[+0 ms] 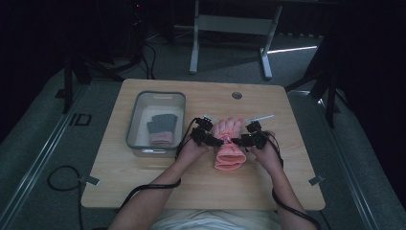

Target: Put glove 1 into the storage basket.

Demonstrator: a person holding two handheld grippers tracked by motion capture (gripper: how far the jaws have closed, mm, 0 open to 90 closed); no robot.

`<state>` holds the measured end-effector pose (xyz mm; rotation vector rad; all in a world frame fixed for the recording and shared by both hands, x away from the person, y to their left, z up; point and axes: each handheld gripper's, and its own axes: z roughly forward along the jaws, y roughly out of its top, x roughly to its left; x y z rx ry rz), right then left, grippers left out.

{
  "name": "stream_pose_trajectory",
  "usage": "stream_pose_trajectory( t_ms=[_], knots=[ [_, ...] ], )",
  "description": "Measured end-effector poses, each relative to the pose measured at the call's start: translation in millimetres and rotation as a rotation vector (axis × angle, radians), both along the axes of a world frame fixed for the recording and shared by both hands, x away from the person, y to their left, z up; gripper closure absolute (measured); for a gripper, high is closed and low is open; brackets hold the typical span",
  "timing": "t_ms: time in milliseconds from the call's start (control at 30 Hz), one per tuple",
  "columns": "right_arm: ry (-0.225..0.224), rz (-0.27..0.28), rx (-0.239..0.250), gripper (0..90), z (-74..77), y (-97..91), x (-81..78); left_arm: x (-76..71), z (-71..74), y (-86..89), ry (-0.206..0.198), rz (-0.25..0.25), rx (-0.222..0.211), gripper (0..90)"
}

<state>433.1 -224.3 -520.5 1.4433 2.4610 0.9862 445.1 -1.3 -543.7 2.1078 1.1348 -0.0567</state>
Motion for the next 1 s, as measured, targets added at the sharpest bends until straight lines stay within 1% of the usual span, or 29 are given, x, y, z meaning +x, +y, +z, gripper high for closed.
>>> stream_pose_trajectory(
  t_ms=[33,67,100,133,167,200,233,267,333,400,433,533,600,700,800,833,900,1000],
  knots=[
    [0.016,0.004,0.018,46.8,-3.4,0.1,1.9,3.1,-3.2,1.4,0.031,-0.002,-0.02,35.9],
    [0.042,0.008,0.051,50.1,-6.4,-0.3,3.7,6.4,-6.5,3.5,0.067,-0.01,-0.054,38.1],
    [0.06,0.005,0.077,51.7,-8.2,-0.9,4.6,8.6,-8.5,4.2,0.094,-0.019,-0.077,41.2],
    [0.06,0.007,0.081,53.4,-9.2,-1.3,4.7,8.6,-7.3,3.2,0.095,-0.037,-0.093,47.6],
    [0.059,0.01,0.086,56.8,-8.9,-1.4,4.2,7.3,-5.4,1.5,0.076,-0.047,-0.082,55.4],
    [0.057,0.011,0.09,58.4,-8.7,-0.9,3.7,6.9,-4.1,1.2,0.07,-0.053,-0.081,61.2],
    [0.057,0.009,0.094,60.3,-8.7,-0.9,3.6,6.7,-2.6,1.5,0.072,-0.053,-0.09,67.2],
    [0.059,0.004,0.106,61.5,-8.2,-1.4,3.3,6.1,-1.5,1.1,0.071,-0.052,-0.091,70.9],
    [0.058,-0.001,0.123,63.4,-7.5,-2.3,2.0,3.5,3.5,-0.6,0.054,-0.058,-0.076,75.1],
    [0.039,0.004,0.128,64.8,-5.6,-3.2,-0.9,0.5,9.0,-3.5,0.037,-0.068,-0.058,76.7],
    [0.036,0.004,0.133,65.2,-4.4,-4.1,-2.3,-0.8,11.9,-4.8,0.031,-0.073,-0.053,77.1],
    [0.024,0.007,0.145,65.7,-0.3,-8.5,-6.2,-3.4,18.9,-7.5,0.026,-0.085,-0.059,77.8],
    [0.01,0.004,0.16,65.8,3.9,-11.8,-9.2,-6.2,25.4,-10.1,0.005,-0.091,-0.057,78.0],
    [-0.022,-0.001,0.17,65.9,13.6,-15.1,-14.0,-9.9,37.3,-12.1,-0.021,-0.09,-0.061,78.3],
    [-0.05,-0.005,0.176,65.8,24.9,-15.9,-17.3,-12.7,51.0,-13.4,-0.059,-0.094,-0.042,78.2],
    [-0.058,-0.007,0.177,65.8,28.8,-15.4,-18.0,-13.4,55.4,-13.0,-0.071,-0.094,-0.038,78.2],
    [-0.077,-0.004,0.18,65.8,36.4,-14.5,-19.0,-14.3,63.3,-10.7,-0.08,-0.093,-0.044,78.2],
    [-0.094,0.001,0.185,65.8,46.3,-11.2,-20.3,-16.5,74.1,-7.2,-0.106,-0.094,-0.03,78.1]
  ],
)
